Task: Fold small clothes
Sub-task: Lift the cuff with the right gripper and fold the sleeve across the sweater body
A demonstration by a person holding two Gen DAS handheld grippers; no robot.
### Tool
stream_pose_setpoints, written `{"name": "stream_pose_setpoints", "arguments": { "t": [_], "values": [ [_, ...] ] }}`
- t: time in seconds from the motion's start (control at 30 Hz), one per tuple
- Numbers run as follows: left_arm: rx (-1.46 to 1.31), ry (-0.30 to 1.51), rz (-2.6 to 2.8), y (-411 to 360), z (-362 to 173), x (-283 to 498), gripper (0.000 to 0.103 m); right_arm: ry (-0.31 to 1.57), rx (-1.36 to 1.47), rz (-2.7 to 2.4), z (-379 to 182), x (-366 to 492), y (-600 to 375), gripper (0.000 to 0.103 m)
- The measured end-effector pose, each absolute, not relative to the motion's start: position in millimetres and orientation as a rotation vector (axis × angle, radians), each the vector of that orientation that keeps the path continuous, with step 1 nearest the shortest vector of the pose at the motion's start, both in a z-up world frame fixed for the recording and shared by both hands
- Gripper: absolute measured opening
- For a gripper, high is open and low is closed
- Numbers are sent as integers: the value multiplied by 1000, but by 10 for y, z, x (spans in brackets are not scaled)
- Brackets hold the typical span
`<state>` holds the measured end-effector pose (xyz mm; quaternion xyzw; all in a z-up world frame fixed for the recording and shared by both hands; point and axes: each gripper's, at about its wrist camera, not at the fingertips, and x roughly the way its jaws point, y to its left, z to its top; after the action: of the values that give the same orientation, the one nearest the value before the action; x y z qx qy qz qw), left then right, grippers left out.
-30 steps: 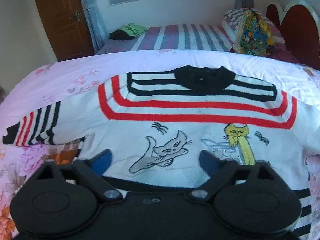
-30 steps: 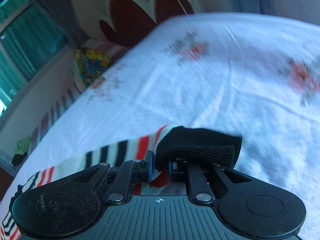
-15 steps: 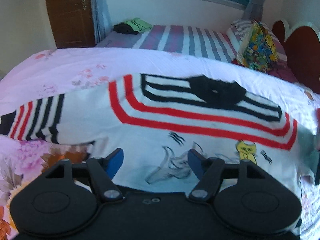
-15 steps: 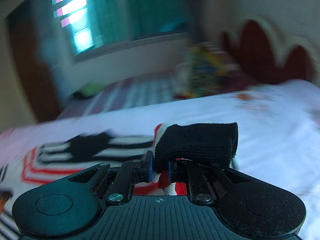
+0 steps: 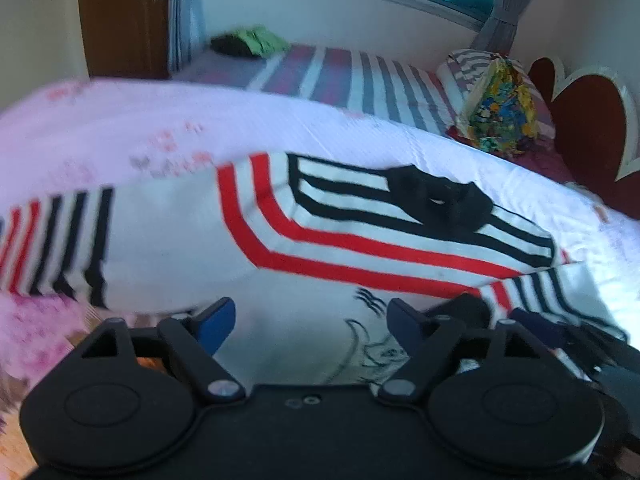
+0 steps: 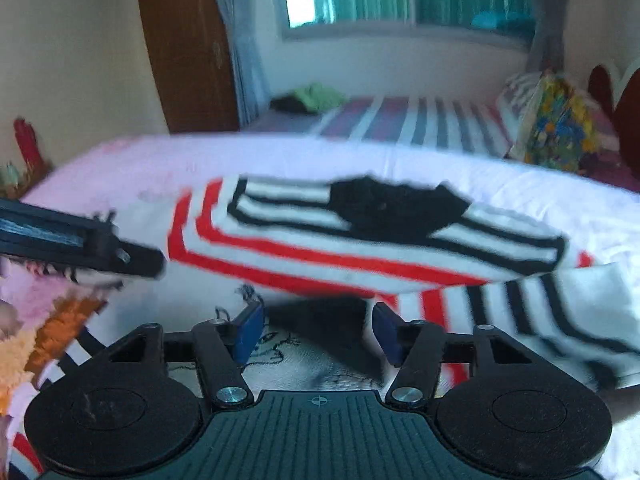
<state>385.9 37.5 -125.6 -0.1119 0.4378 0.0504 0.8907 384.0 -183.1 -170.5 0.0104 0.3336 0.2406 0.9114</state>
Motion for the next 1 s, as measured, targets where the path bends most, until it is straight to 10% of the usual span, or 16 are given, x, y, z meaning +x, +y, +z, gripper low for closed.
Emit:
{"name": "stream_pose_setpoints", "arguments": {
  "t": [0.3,0.6,0.93,1.0],
  "values": [
    [-543,1105,-96,222,-1673,4106,89,673,33,231,-1602,3528,-2800,59],
    [-612,1109,-145,17,-2098,4215,14,785,109,100,-1928,3485,-3330,59],
    [-624,899,-161,199,-1712,4180,7,807,204,43,-2049,3690,-3471,58],
    [-613,846,-140,310,-1577,4190,7,806,206,35,-2039,3729,-3464,37]
  ]
}}
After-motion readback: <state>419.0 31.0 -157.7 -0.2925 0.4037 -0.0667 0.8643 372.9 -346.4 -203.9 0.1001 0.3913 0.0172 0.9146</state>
